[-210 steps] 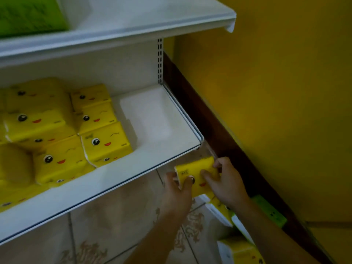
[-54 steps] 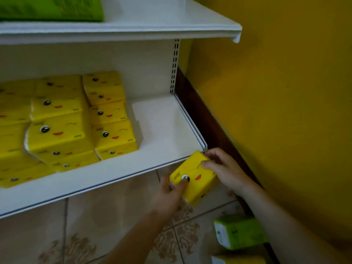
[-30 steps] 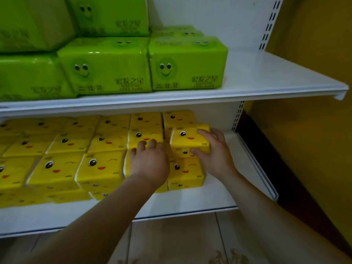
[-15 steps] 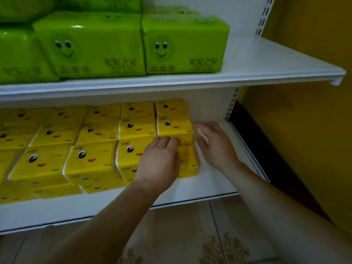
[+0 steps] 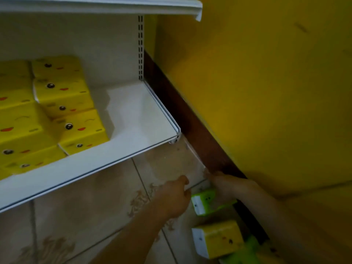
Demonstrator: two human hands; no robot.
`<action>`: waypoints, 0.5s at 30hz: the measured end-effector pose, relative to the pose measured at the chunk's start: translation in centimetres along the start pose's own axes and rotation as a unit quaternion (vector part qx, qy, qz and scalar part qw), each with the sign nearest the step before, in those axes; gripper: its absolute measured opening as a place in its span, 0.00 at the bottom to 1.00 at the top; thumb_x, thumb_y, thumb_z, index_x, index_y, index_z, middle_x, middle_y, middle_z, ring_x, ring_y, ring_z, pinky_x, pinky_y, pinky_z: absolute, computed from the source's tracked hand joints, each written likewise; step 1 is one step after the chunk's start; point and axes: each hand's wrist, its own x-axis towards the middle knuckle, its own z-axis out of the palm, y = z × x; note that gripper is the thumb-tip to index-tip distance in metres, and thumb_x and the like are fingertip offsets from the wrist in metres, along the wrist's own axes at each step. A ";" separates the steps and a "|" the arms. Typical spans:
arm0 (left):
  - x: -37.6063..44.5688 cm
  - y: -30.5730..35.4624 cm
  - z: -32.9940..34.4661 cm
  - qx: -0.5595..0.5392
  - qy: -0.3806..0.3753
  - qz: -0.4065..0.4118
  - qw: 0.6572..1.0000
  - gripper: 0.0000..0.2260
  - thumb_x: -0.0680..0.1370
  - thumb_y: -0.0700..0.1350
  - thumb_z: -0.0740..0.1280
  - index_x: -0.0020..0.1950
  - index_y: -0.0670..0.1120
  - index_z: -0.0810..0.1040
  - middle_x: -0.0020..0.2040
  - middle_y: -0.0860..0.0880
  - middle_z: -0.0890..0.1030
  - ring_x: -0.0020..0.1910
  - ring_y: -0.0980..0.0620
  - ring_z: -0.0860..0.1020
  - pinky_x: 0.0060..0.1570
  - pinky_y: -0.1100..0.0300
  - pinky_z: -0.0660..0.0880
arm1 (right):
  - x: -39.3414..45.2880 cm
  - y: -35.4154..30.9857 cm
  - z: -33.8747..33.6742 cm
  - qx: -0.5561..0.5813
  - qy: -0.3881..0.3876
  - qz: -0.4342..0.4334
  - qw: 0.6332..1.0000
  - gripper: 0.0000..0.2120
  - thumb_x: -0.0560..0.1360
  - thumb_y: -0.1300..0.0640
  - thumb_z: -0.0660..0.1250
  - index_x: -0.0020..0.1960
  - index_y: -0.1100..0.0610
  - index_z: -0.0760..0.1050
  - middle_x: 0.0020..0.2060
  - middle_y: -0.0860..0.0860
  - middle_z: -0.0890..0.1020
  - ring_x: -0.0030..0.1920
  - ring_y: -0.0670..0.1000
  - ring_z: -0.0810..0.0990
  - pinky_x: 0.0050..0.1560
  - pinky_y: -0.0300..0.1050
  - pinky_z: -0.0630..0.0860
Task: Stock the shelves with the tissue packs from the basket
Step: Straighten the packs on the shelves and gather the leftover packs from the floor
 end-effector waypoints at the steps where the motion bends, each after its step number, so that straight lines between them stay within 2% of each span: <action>1: 0.3 0.1 1.1 -0.014 -0.019 -0.005 1.000 0.16 0.84 0.50 0.56 0.70 0.48 0.66 0.53 0.42 0.82 0.45 0.47 0.79 0.41 0.60 0.72 | 0.4 0.9 1.3 0.005 -0.005 -0.014 1.000 0.50 0.55 0.37 0.75 0.73 0.39 0.58 0.72 0.50 0.62 0.71 0.59 0.66 0.69 0.54 0.69; 2: 0.4 0.2 2.0 -0.028 -0.036 -0.009 0.999 0.16 0.84 0.49 0.55 0.72 0.47 0.66 0.51 0.42 0.81 0.42 0.48 0.78 0.39 0.60 0.71 | 0.5 1.5 2.4 -0.006 -0.005 -0.026 1.000 0.47 0.56 0.39 0.74 0.71 0.39 0.59 0.71 0.49 0.61 0.71 0.60 0.66 0.69 0.57 0.69; 4: 0.3 0.2 3.1 -0.049 -0.063 -0.021 0.997 0.18 0.84 0.47 0.55 0.74 0.47 0.63 0.45 0.46 0.79 0.37 0.52 0.75 0.36 0.61 0.71 | 0.2 1.9 3.6 -0.058 0.029 -0.066 0.996 0.35 0.63 0.44 0.71 0.68 0.45 0.64 0.68 0.51 0.65 0.69 0.61 0.66 0.68 0.60 0.68; 5: 0.4 0.1 3.5 -0.059 -0.072 -0.027 0.995 0.20 0.84 0.47 0.55 0.76 0.48 0.61 0.46 0.47 0.78 0.37 0.53 0.75 0.37 0.61 0.71 | -0.2 1.8 3.7 -0.056 0.063 -0.082 0.993 0.30 0.65 0.43 0.70 0.65 0.47 0.67 0.66 0.52 0.69 0.67 0.60 0.69 0.67 0.58 0.68; 6: 0.3 0.1 3.5 -0.070 -0.074 -0.032 0.994 0.21 0.83 0.47 0.57 0.77 0.48 0.59 0.51 0.46 0.78 0.41 0.52 0.76 0.40 0.61 0.72 | -0.4 1.7 3.6 -0.026 0.101 -0.099 0.990 0.29 0.66 0.41 0.70 0.63 0.48 0.68 0.64 0.51 0.71 0.64 0.58 0.72 0.64 0.54 0.70; 8: 0.5 -0.2 2.8 -0.111 -0.061 -0.044 0.991 0.26 0.80 0.47 0.61 0.77 0.50 0.57 0.63 0.44 0.75 0.48 0.48 0.78 0.45 0.58 0.76 | -1.2 1.3 2.5 0.058 0.165 -0.120 0.977 0.34 0.61 0.37 0.71 0.63 0.46 0.68 0.59 0.48 0.76 0.58 0.53 0.76 0.56 0.50 0.75; 11: 0.3 -0.9 0.0 -0.197 -0.013 -0.044 0.979 0.31 0.71 0.48 0.68 0.73 0.54 0.62 0.65 0.47 0.73 0.48 0.50 0.79 0.41 0.58 0.78 | -2.6 -0.1 0.2 0.190 0.249 -0.136 0.940 0.27 0.62 0.39 0.73 0.57 0.44 0.69 0.47 0.45 0.81 0.47 0.44 0.80 0.45 0.47 0.78; 13: -0.1 -1.4 -2.2 -0.274 0.025 -0.052 0.960 0.27 0.68 0.47 0.69 0.67 0.52 0.70 0.61 0.49 0.76 0.50 0.52 0.79 0.43 0.58 0.78 | -3.1 -1.2 -1.3 0.329 0.253 -0.174 0.893 0.23 0.65 0.39 0.73 0.56 0.47 0.74 0.46 0.46 0.84 0.47 0.43 0.83 0.48 0.50 0.80; 15: -0.7 -1.6 -4.5 -0.350 0.053 -0.075 0.932 0.16 0.74 0.46 0.70 0.61 0.50 0.76 0.56 0.47 0.79 0.50 0.50 0.80 0.46 0.54 0.79 | -3.1 -2.3 -2.7 0.454 0.203 -0.210 0.842 0.21 0.69 0.44 0.75 0.59 0.49 0.78 0.50 0.49 0.85 0.51 0.49 0.84 0.56 0.56 0.79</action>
